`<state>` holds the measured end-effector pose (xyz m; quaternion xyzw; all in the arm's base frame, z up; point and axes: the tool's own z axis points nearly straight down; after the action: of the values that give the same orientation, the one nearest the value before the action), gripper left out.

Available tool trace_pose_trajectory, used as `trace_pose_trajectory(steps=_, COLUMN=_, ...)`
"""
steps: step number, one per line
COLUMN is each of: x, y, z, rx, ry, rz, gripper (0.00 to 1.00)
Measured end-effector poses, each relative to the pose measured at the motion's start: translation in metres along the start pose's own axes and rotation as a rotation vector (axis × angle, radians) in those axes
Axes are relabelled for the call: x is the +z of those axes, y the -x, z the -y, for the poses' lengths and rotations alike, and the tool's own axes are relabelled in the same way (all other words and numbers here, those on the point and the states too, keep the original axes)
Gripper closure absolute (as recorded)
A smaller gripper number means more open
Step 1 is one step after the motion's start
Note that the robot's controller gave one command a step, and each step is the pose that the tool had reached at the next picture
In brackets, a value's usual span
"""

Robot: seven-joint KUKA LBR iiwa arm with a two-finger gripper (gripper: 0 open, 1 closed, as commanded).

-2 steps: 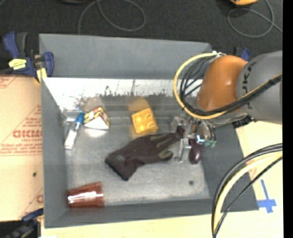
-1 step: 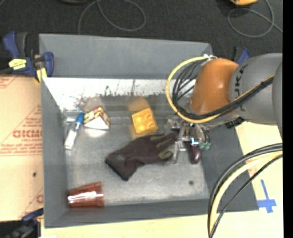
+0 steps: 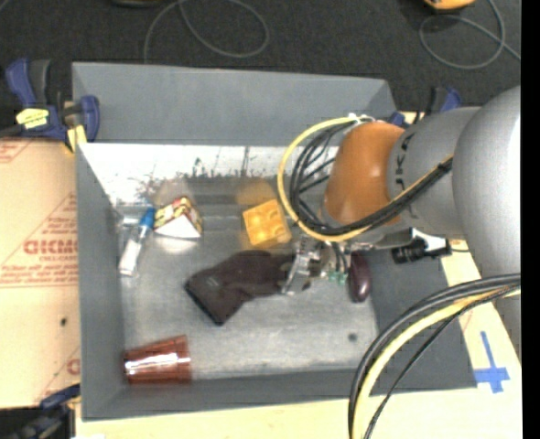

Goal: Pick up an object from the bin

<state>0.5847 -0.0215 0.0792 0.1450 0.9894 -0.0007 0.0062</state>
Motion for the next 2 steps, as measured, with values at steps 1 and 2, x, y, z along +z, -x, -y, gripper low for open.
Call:
trace_pose_trajectory(steps=1, x=0.0, y=0.0, z=0.0, rx=-0.001, ry=0.0, rz=0.0, gripper=1.0)
trace_pose_trajectory(steps=2, x=-0.074, y=0.005, z=0.0, rx=-0.026, ry=-0.001, rz=0.003, gripper=1.0)
